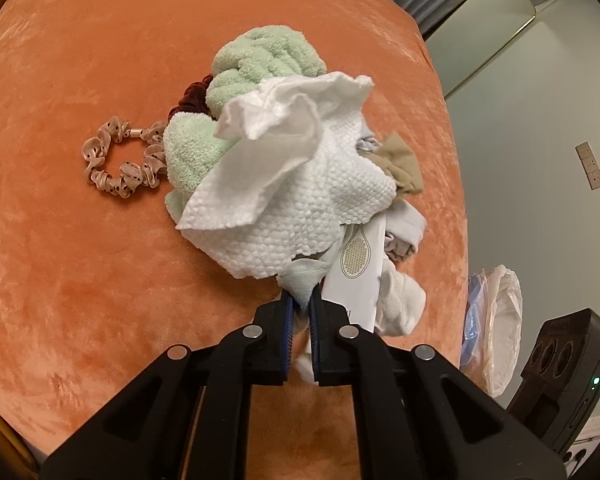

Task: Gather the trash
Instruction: 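Grasp the grey sock with the left gripper while the right gripper grasps white socks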

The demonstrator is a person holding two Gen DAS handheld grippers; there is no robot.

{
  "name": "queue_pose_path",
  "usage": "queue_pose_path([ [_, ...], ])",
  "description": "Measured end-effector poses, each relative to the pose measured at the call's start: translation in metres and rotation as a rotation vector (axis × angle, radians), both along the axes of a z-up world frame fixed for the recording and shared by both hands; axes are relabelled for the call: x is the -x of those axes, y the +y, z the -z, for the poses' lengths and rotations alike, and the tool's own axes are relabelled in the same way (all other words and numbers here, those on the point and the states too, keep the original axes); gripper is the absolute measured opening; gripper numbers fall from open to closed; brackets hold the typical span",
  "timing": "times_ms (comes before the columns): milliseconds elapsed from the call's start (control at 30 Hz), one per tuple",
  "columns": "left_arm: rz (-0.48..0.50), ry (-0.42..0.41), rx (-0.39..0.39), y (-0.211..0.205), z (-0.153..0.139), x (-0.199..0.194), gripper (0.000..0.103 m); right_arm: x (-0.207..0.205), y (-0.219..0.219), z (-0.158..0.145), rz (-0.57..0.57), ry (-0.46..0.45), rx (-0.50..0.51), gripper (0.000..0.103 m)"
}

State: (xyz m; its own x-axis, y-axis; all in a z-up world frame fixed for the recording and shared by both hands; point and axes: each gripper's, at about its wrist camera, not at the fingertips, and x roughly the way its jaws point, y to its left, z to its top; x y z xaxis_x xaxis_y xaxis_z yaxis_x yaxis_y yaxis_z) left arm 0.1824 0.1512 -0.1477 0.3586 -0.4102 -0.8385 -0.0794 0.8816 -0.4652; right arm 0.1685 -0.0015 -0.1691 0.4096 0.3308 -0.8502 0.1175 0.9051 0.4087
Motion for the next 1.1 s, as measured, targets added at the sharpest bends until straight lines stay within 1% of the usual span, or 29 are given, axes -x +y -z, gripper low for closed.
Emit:
queue_pose_path([
  [67, 0.006, -0.015, -0.001, -0.002, -0.007, 0.002, 0.006, 0.002, -0.006, -0.009, 0.015, -0.014, -0.007, 0.005],
  [267, 0.042, -0.090, 0.011, -0.017, -0.043, 0.012, 0.006, 0.014, -0.033, -0.046, 0.076, -0.093, -0.017, 0.004],
  [433, 0.094, -0.177, 0.006, -0.040, -0.082, 0.021, 0.006, 0.029, -0.060, -0.088, 0.132, -0.179, -0.018, 0.004],
  [533, 0.117, -0.216, 0.011, -0.053, -0.104, 0.026, 0.006, 0.039, -0.078, -0.107, 0.160, -0.221, -0.021, 0.004],
  [667, 0.138, -0.266, 0.014, -0.073, -0.127, 0.033, 0.006, 0.053, -0.104, -0.126, 0.191, -0.261, -0.027, 0.004],
  [767, 0.154, -0.294, 0.019, -0.085, -0.142, 0.039, 0.006, 0.063, -0.115, -0.134, 0.212, -0.280, -0.036, 0.004],
  [867, 0.169, -0.305, 0.012, -0.095, -0.144, 0.044, 0.006, 0.073, -0.125, -0.136, 0.228, -0.281, -0.036, 0.004],
  [1067, 0.190, -0.270, -0.009, -0.103, -0.128, 0.055, 0.006, 0.085, -0.131, -0.108, 0.223, -0.231, -0.065, 0.005],
  [1100, 0.188, -0.259, -0.012, -0.103, -0.124, 0.056, 0.006, 0.087, -0.130, -0.107, 0.222, -0.230, -0.055, 0.008],
])
